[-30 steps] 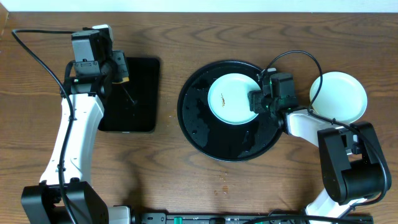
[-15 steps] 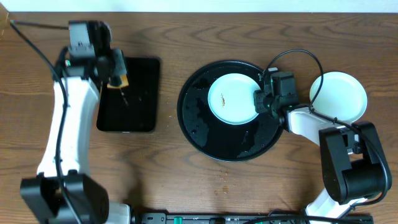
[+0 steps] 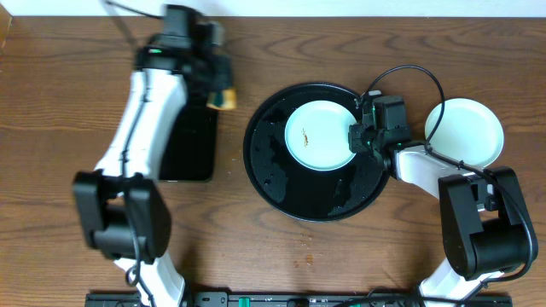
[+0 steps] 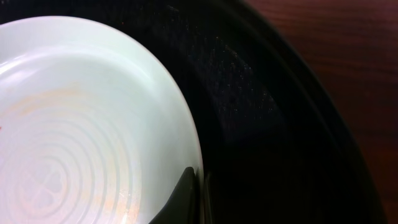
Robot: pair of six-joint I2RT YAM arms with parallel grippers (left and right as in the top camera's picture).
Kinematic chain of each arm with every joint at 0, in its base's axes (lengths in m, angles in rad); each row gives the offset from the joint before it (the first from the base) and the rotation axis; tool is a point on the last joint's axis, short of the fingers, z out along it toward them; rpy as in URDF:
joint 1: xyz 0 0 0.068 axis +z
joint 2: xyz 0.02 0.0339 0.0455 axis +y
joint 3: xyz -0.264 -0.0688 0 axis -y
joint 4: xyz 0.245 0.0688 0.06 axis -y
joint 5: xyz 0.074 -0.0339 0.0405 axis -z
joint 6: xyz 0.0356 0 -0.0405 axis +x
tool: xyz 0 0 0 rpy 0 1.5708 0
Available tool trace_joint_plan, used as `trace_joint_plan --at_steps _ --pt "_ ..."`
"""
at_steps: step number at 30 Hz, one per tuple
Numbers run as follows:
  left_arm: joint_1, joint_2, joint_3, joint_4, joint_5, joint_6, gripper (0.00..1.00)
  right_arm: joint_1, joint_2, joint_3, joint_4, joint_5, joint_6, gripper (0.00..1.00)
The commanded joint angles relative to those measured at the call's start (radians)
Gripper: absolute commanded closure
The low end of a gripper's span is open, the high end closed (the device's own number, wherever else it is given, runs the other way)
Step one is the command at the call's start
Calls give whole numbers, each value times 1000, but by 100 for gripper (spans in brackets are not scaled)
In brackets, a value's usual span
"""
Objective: Clean dirty plates on tray and stack at the side
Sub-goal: 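Lift the sponge with the left gripper and move it to the white plate, then scrub the white plate with the sponge in the left gripper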
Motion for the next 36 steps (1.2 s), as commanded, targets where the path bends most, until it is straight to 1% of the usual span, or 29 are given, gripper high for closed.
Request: trace_joint_plan --at_steps 1,6,12,15,21,26,28,29,30,31,32,33,34,35,36 --pt "-92 65 18 14 31 -27 93 -8 19 2 -9 6 -7 99" --pt "-199 169 18 36 31 -33 93 -6 20 2 -19 6 -5 99" --pt "-266 239 18 81 31 -54 92 -6 20 2 -19 7 1 99" --pt "-294 256 18 115 32 -100 93 -6 20 2 -19 6 1 99" --pt "-344 259 14 177 31 -103 92 -6 20 2 -19 6 1 99" --pt "-359 258 9 185 4 -119 92 -6 20 2 -19 6 1 99" --pt "-360 259 4 185 4 -119 88 -6 20 2 -19 6 1 99" --pt "-360 259 2 185 4 -119 83 -6 20 2 -18 6 1 99" --pt "-360 259 0 185 4 -119 72 -6 20 2 -18 6 2 99" --pt "-360 258 0 183 0 -118 68 -6 20 2 -18 6 2 99" --pt "-359 258 0 181 -14 -118 66 -6 20 2 -18 6 1 99" --pt "-359 258 0 176 -32 -118 61 -6 20 2 -19 6 1 99" --pt "-359 258 0 169 -53 -118 53 -6 20 2 -19 6 1 99" --pt "-359 258 0 160 -66 -118 50 -6 20 2 -19 6 1 99" --pt "-359 259 0 151 -72 -118 49 -6 20 2 -19 6 1 99"
